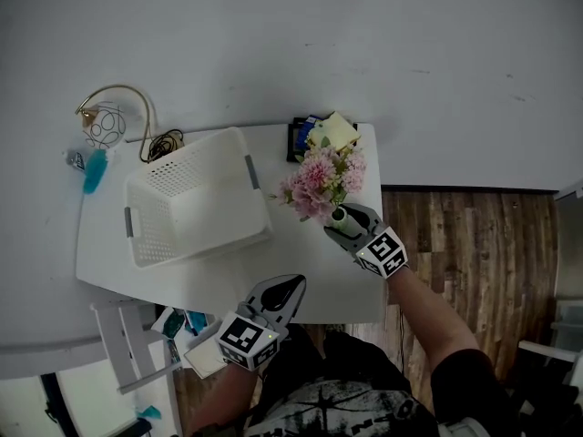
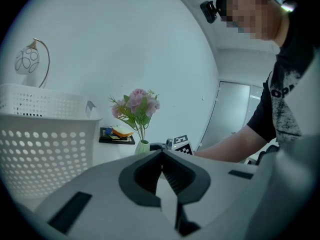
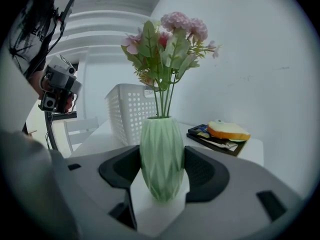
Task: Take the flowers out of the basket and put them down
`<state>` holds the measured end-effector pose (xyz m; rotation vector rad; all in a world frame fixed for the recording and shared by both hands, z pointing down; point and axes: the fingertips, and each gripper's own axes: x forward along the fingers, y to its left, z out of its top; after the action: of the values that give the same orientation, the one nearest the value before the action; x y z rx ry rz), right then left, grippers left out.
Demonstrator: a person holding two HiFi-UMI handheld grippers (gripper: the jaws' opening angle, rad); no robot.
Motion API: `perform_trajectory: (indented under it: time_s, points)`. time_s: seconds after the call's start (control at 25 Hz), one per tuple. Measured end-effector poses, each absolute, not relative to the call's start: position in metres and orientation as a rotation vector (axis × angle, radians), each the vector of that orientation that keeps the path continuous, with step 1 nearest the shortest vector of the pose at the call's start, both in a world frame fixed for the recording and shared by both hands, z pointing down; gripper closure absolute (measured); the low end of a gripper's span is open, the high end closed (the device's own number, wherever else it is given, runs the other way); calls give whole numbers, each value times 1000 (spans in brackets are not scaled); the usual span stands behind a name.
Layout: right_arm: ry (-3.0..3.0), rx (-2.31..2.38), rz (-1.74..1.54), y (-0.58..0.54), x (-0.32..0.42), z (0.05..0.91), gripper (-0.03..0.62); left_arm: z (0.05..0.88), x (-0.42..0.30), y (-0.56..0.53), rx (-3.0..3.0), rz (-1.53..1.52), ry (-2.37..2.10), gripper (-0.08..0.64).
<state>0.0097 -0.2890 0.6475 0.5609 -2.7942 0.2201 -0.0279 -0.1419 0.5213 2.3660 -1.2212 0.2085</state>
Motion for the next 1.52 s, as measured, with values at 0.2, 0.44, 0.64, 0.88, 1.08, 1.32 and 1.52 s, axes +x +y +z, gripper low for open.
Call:
perform_trajectory:
  time_s: [0.2,0.44,0.64,0.88,1.08,1.32,1.52]
  points:
    - [-2805,566,233,-285,13,653,324,526,-26,-142,2357,207,-1215,545]
    - [-2812,556,210,-283,13,653,324,530,-20,-146,2352,208,-1206,546]
    - [-2817,550,211,-283,13,654,324,531,-18,-147,2351,209,-1204,546]
    - [-2815,548,198,-282,13,654,325,531,-19,-147,2337,184,-1205,546]
    - [-2807,546,204,-281,13,656,325,531,-18,-146,2343,194,-1208,546]
    - [-2803,560,208,-283,14,655,325,531,-15,-144,2349,217,-1209,546]
    - [-2797,563,202,-283,12,655,325,530,-14,-144,2352,218,-1207,546]
